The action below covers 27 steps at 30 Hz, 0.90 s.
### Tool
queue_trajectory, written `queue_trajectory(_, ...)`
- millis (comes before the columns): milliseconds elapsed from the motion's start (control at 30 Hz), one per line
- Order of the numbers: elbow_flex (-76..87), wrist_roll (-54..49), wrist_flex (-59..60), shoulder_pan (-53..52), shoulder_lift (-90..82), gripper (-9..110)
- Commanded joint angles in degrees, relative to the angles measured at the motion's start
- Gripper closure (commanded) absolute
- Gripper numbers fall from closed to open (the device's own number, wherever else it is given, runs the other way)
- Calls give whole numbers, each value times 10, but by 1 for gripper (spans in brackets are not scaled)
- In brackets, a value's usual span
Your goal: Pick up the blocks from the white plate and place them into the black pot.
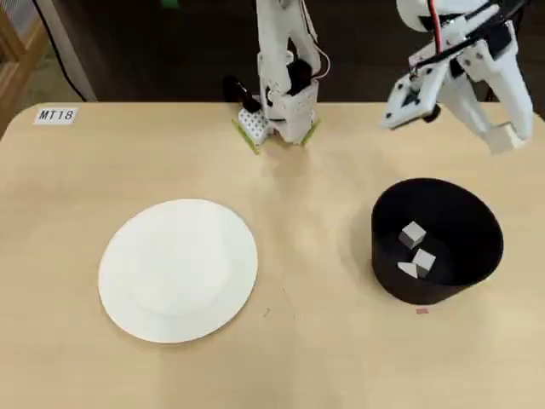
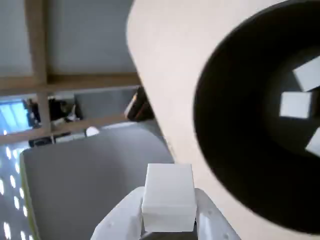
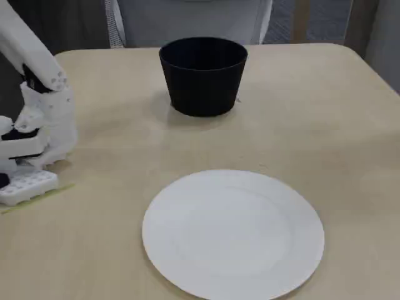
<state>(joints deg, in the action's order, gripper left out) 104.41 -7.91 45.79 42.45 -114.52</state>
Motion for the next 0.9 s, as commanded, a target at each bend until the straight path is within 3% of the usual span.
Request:
queue_trajectory(0,68,-6,-87,-26,-5,104)
queue_trajectory(367,110,-35,-138,-75,58,102)
queue_trajectory(467,127,-63,-140,-76,47,67)
queue_trajectory(533,134,-68,-140,-81,43,58)
queue_trajectory(767,136,-70,-135,-96,27,57)
queue_trajectory(867,142,-67,-131,-105,5,65)
